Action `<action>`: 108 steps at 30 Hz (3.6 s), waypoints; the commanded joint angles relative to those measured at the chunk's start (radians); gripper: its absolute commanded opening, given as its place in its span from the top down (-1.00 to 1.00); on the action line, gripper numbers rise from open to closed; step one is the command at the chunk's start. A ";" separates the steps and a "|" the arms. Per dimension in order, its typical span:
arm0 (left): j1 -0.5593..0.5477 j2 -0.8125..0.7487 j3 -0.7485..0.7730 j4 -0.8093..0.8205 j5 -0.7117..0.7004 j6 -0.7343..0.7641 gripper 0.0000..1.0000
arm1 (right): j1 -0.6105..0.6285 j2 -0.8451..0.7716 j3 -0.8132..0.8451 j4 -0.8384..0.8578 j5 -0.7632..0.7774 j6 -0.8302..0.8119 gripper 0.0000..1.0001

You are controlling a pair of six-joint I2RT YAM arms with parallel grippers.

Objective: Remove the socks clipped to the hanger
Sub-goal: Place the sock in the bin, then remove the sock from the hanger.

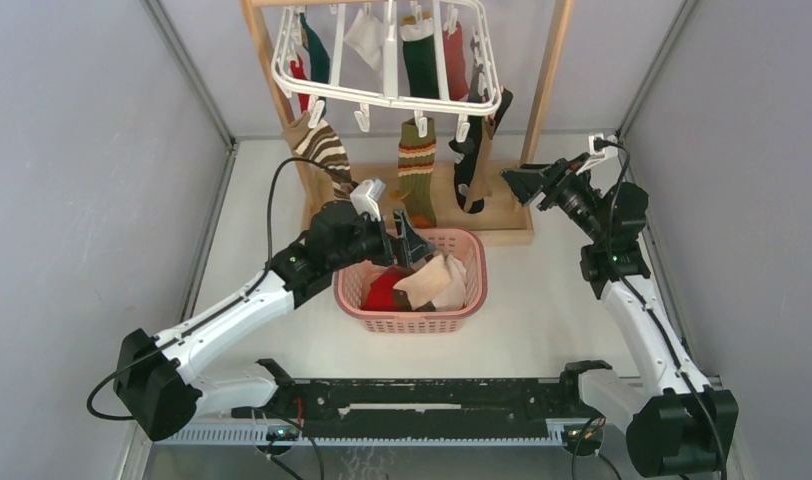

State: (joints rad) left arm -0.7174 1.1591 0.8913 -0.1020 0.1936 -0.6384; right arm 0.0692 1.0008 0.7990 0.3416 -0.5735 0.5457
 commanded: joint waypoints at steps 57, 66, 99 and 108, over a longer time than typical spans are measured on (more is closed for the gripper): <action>0.004 -0.138 0.044 -0.150 -0.048 0.062 -1.00 | 0.032 0.750 0.420 0.350 -0.087 0.013 0.60; 0.003 -0.153 0.039 -0.154 -0.045 0.059 -1.00 | 0.028 0.585 0.353 0.269 -0.044 -0.031 1.00; -0.046 -0.194 0.021 -0.142 -0.069 0.035 -1.00 | 0.041 -0.197 0.111 -0.092 0.038 -0.118 1.00; -0.060 -0.215 0.018 -0.141 -0.078 0.026 -1.00 | 0.207 -0.255 0.124 -0.138 0.111 -0.156 1.00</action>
State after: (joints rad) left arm -0.7666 0.9775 0.8913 -0.2718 0.1291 -0.6033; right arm 0.2142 0.7723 0.9054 0.2031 -0.5125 0.4286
